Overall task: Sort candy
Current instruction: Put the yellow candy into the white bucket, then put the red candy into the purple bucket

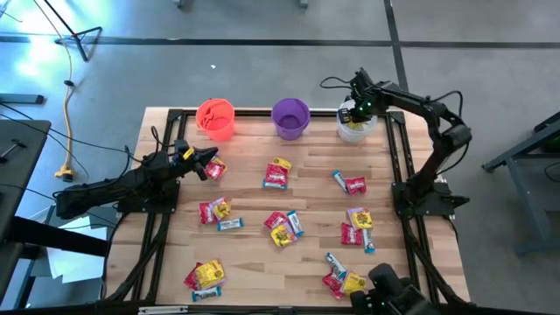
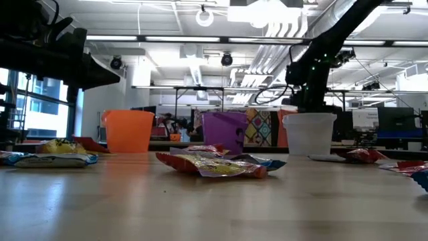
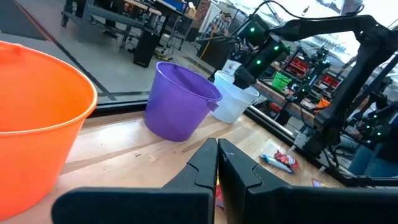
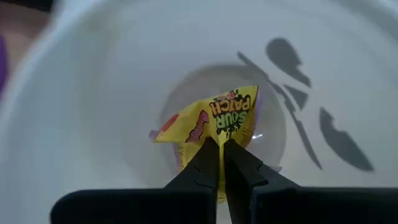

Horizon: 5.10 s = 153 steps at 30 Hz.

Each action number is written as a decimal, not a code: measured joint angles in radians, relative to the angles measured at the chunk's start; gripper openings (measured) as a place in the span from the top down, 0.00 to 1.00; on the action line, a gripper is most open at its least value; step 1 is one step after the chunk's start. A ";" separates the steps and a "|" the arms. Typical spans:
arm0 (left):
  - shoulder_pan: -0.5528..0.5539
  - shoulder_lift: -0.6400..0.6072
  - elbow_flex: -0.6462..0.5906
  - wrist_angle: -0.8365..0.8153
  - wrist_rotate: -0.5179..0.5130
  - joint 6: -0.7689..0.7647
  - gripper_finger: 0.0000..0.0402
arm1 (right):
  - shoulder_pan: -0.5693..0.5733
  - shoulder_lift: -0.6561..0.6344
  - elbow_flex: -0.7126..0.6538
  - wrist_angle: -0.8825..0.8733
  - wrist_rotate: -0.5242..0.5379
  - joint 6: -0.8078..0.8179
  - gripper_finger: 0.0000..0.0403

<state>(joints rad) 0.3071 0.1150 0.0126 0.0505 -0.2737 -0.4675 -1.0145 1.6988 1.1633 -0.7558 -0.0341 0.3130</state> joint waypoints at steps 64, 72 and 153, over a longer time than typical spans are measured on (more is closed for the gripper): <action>0.110 1.662 0.803 0.016 0.595 -0.070 0.58 | 0.537 -0.622 -0.288 0.433 -0.048 0.021 1.00; 0.105 1.731 0.846 0.026 0.653 -0.069 0.61 | 0.537 -0.622 -0.288 0.436 -0.047 0.019 1.00; 0.194 1.542 0.739 -0.197 0.657 0.089 0.89 | 0.537 -0.621 -0.287 0.439 -0.021 -0.034 1.00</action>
<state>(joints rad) 0.5009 1.6572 0.7516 -0.1469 0.3832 -0.3787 -0.4770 1.0779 0.8764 -0.3164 -0.0547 0.2794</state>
